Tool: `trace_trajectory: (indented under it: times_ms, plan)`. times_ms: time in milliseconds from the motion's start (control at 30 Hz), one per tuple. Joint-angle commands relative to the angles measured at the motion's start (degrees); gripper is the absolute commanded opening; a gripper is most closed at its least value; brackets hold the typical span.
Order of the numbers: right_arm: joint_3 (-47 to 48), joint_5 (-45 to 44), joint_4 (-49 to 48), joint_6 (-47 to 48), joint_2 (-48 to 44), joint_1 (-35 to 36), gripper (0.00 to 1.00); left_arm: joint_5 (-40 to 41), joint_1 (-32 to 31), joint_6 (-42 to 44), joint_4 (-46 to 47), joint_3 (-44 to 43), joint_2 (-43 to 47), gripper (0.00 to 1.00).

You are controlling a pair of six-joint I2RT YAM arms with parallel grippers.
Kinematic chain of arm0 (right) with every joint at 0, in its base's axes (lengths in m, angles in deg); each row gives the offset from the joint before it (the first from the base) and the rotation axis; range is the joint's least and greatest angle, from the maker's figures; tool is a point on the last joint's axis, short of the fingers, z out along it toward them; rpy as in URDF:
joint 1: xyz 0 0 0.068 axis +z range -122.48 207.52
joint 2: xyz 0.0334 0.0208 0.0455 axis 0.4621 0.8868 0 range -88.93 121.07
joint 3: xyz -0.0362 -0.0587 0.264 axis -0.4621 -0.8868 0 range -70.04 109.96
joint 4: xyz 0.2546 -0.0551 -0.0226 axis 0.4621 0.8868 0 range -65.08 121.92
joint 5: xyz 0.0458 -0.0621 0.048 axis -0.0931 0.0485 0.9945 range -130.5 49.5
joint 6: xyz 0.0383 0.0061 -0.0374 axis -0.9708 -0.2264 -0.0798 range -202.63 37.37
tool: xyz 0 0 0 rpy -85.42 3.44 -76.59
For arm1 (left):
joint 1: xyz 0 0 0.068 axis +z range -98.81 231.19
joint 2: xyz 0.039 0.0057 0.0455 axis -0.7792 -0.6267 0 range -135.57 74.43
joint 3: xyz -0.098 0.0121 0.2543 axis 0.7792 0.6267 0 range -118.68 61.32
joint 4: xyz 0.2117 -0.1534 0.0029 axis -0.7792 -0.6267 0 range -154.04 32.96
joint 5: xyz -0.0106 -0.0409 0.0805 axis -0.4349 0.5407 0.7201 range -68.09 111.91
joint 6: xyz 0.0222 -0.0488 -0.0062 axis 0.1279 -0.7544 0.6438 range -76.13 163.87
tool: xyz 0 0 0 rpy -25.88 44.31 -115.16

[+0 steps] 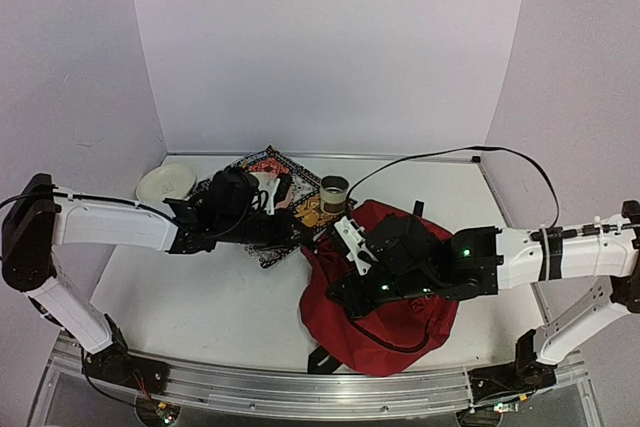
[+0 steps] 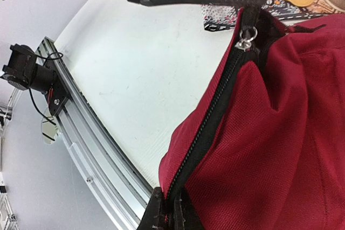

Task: Pack the student bag
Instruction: Zip the largest pocket of the bag.

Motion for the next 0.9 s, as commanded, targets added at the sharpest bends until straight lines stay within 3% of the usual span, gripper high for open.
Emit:
trace_trajectory:
  times_ms: [0, 167, 333, 567, 867]
  plan:
    - [-1.65, 4.94, 5.14, 1.45, -6.59, 2.35, 0.00, 6.66, 3.76, 6.00, -0.01, -8.22, -4.62, 0.00]
    - [-3.18, 5.05, 7.12, 1.93, -10.54, 2.42, 0.00, 4.01, 4.58, 6.34, -0.81, -10.61, -8.43, 0.00]
    - [-5.33, 3.36, 10.28, 0.87, -13.89, 2.44, 0.00, 6.63, 5.93, 7.55, -1.43, -9.25, -7.48, 0.00]
    - [-6.98, -3.53, 16.08, -1.88, -21.85, 2.45, 0.00, 7.83, 8.81, 8.95, -2.60, -8.09, -8.38, 0.00]
    - [-8.68, 1.28, 16.94, -1.17, -23.78, 2.42, 0.00, 7.07, 9.37, 9.02, -2.71, -10.52, -14.88, 0.00]
